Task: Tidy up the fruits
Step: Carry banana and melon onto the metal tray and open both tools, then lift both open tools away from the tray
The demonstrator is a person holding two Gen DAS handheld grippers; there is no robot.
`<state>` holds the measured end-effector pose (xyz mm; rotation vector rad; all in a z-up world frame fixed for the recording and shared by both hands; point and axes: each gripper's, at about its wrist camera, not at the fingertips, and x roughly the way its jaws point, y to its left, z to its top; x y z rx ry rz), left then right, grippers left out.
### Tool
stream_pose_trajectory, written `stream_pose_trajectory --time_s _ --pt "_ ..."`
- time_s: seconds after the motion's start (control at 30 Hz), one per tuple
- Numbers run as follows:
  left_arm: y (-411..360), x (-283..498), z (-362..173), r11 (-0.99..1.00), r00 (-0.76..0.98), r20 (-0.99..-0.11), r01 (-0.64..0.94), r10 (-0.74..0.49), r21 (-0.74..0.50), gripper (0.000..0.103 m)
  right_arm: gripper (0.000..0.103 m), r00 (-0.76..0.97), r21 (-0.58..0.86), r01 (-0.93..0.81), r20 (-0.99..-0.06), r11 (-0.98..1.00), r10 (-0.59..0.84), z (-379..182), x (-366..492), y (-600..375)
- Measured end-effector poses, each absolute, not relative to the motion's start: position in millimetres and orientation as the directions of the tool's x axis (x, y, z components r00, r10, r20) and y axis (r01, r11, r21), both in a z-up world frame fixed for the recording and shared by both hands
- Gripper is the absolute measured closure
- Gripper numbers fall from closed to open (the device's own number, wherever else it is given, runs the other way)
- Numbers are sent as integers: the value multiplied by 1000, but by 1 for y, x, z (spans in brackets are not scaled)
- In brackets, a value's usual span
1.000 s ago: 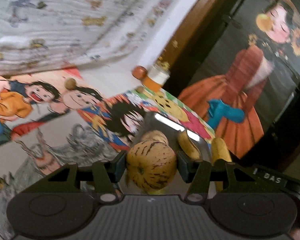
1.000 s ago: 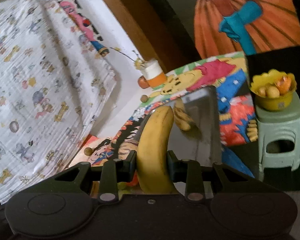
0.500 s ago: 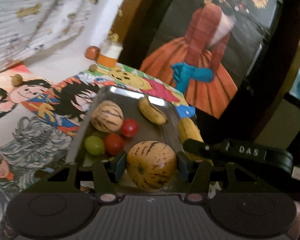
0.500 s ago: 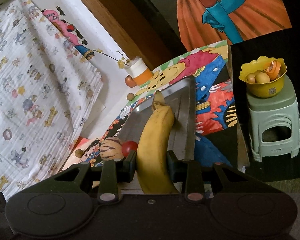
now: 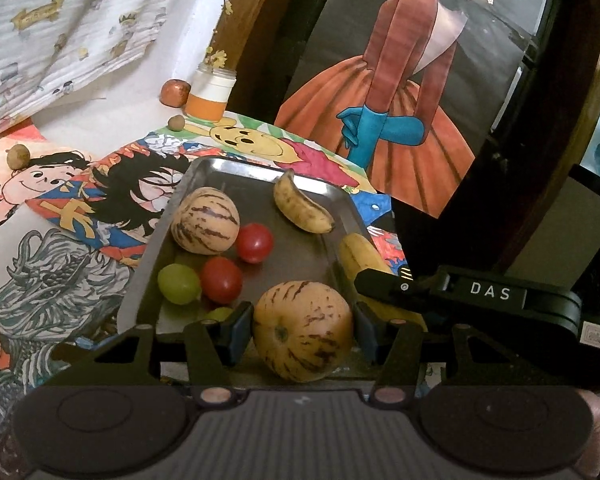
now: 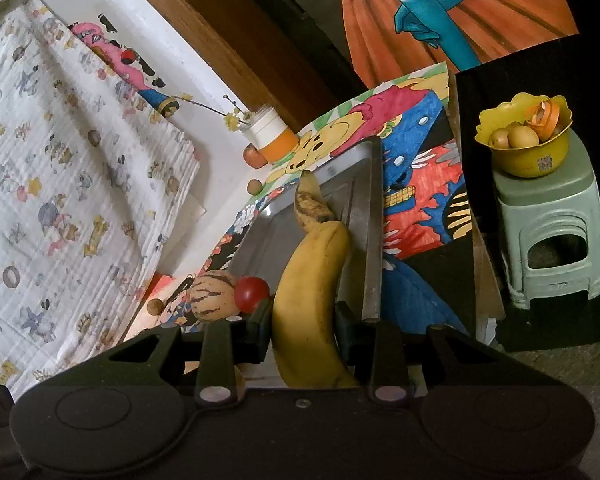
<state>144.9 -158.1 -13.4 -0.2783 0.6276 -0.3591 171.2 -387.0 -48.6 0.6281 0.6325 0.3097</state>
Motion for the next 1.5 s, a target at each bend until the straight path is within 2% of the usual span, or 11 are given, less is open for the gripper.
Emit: stream_pose_trajectory --time_s 0.57,0.77,0.83,1.1,1.2,1.5 --pt "-150 129 -11 889 762 -486 255 -427 -381 41 59 798 658 -65 -417 750 435 -43 150 -394" --pt "-137 114 -1 889 791 -453 237 -411 -392 33 45 809 645 -84 -401 760 430 -35 133 -391" --pt "-131 109 3 892 803 -445 222 -396 -394 27 40 815 628 -95 -397 773 423 -31 125 -388" --pt "-105 90 13 913 844 -436 139 -311 -383 1 10 840 507 -141 -393 850 374 -13 93 -367" --pt "-95 85 12 918 844 -451 113 -291 -380 0 2 846 456 -165 -390 875 363 -7 80 -356" --pt "-75 57 14 955 850 -487 58 -201 -292 0 1 843 388 -149 -432 910 322 -2 51 -336"
